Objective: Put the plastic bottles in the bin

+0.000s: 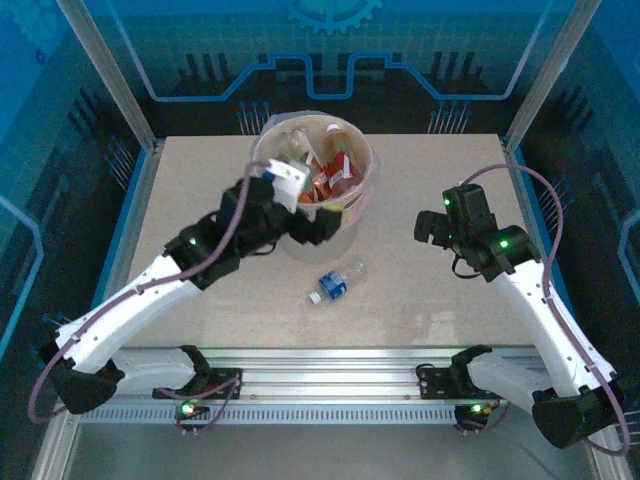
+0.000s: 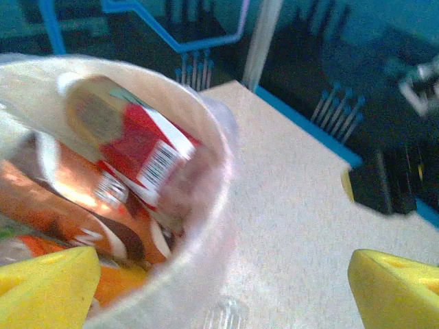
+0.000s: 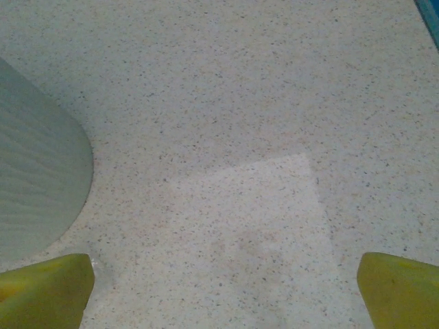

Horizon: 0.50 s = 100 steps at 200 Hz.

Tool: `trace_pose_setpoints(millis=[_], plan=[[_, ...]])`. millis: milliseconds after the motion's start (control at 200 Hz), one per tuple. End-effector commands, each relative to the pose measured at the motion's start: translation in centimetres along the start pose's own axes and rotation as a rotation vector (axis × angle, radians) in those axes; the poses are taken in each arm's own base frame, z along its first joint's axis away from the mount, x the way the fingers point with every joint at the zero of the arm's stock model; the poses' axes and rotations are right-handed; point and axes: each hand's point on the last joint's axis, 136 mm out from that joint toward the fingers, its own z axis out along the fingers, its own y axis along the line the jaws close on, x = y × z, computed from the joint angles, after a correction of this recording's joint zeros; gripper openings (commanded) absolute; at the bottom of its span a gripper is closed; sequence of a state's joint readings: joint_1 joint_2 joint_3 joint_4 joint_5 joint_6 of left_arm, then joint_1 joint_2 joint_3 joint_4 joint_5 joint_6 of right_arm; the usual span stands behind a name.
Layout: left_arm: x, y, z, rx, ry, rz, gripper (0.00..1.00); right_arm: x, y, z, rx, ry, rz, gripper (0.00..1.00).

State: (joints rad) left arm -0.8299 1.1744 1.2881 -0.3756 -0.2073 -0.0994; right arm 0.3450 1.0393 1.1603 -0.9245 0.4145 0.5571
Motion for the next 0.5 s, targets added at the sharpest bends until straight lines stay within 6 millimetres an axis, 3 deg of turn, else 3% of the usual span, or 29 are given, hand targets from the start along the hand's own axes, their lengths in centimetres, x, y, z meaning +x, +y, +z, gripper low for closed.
trace_pose_setpoints(millis=[0, 155, 300, 495], plan=[[2.3, -1.1, -0.2, -0.046, 0.026, 0.184, 0.95, -0.6, -1.8, -1.3, 0.063, -0.026, 0.036, 1.00], [8.2, -3.8, 1.4, -0.043, 0.162, 0.339, 0.96, -0.8, -3.5, -2.1, 0.133, -0.049, 0.053, 1.00], [13.2, -4.5, 3.4, -0.031, 0.292, 0.348, 0.96, -0.9, -5.3, -2.6, 0.188, -0.050, 0.093, 1.00], [17.6, -5.1, 5.9, -0.023, 0.453, 0.344, 0.96, -0.4, -6.1, -2.3, 0.181, -0.019, 0.132, 1.00]])
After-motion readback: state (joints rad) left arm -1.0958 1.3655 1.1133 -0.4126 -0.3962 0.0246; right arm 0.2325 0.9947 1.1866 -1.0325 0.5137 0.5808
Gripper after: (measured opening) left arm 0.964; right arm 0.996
